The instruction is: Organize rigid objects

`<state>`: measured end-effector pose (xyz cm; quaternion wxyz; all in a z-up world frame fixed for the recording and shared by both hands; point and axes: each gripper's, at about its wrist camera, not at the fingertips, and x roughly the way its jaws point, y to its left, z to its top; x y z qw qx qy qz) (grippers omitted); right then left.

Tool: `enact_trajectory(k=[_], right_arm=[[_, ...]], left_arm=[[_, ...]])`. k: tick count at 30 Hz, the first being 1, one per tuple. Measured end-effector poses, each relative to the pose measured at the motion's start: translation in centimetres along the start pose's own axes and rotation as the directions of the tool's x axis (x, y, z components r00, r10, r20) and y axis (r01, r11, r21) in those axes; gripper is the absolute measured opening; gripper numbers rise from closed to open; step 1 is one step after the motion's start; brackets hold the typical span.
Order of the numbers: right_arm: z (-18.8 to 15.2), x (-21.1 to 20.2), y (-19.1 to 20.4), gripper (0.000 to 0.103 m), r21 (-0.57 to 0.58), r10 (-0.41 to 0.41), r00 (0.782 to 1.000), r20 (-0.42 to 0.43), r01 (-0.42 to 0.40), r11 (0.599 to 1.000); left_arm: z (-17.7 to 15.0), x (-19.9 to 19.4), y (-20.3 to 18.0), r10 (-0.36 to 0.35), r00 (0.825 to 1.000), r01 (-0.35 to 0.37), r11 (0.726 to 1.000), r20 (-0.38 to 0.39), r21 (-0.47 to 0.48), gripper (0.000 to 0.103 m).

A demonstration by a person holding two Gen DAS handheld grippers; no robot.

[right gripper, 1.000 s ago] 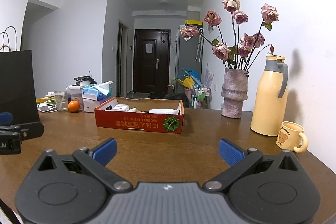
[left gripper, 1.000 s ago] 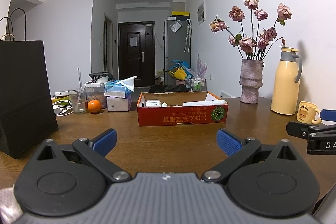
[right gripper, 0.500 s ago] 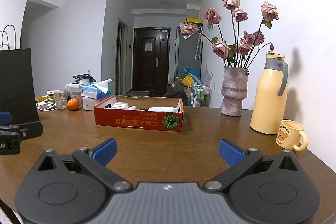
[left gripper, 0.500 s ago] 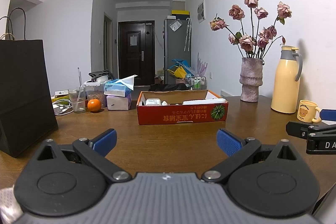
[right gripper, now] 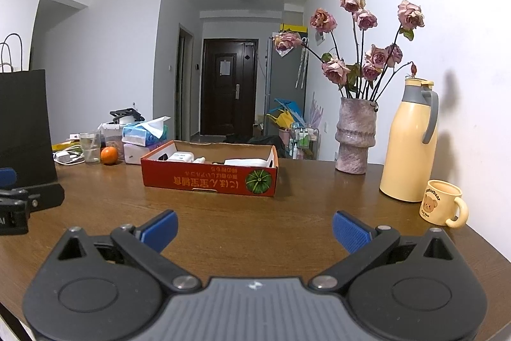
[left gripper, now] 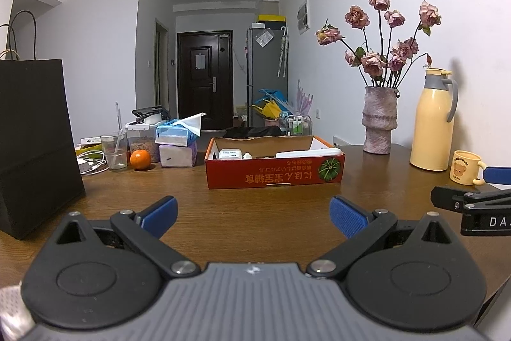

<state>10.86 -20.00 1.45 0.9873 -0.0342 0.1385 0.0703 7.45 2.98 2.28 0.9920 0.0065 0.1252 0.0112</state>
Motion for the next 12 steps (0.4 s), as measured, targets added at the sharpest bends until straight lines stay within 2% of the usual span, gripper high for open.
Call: enact_trajectory(k=[12], right_arm=[[-0.15, 0.38, 0.1, 0.103, -0.008, -0.003, 1.0, -0.013, 0.003, 1.0]], left_arm=[[-0.26, 0.77, 0.63, -0.008, 1.0, 0.007, 1.0, -0.012, -0.02, 0.103]])
